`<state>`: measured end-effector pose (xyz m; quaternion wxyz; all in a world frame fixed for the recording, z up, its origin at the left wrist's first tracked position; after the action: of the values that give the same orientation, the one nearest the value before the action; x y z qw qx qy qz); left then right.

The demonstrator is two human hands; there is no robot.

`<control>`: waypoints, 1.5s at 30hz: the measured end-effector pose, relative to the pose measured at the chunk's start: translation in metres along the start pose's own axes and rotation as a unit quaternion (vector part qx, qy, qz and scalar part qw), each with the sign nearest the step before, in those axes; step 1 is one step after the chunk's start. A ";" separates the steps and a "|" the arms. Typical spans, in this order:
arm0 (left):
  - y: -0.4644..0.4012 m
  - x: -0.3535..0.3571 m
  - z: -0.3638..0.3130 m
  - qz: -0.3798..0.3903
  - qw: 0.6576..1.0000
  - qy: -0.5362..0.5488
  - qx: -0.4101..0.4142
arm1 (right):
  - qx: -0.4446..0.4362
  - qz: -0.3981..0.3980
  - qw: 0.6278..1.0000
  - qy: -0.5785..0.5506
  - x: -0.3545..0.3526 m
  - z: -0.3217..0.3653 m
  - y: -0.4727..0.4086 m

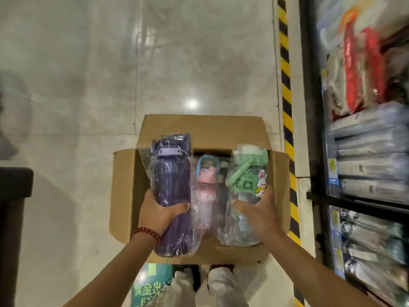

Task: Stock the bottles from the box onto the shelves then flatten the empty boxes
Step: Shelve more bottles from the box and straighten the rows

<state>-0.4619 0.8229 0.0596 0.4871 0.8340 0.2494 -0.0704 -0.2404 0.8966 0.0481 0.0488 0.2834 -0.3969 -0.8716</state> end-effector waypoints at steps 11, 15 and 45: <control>0.171 -0.041 -0.184 0.112 0.963 0.016 0.243 | -0.107 -0.082 0.978 -0.161 -0.150 0.124 0.166; 0.233 -0.054 -0.232 0.174 0.928 -0.001 0.329 | -0.145 -0.151 0.960 -0.189 -0.201 0.140 0.236; 0.908 0.132 0.080 0.727 0.480 -0.166 0.463 | -0.064 -0.736 0.593 -0.321 -0.359 -0.333 0.886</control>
<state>0.1023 0.4364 0.6765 -0.0598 0.7953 -0.5997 0.0663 0.1126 0.1844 0.6747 -0.7215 0.1775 0.0129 -0.6691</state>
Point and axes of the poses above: each hand's wrist, its own y-axis away from the middle knuckle, its own x-axis out of the palm, z = x × y, the point moved 1 cm from there along -y, towards the middle knuckle, and after that the axes turned 4 degrees about y, right-handed, at the moved point
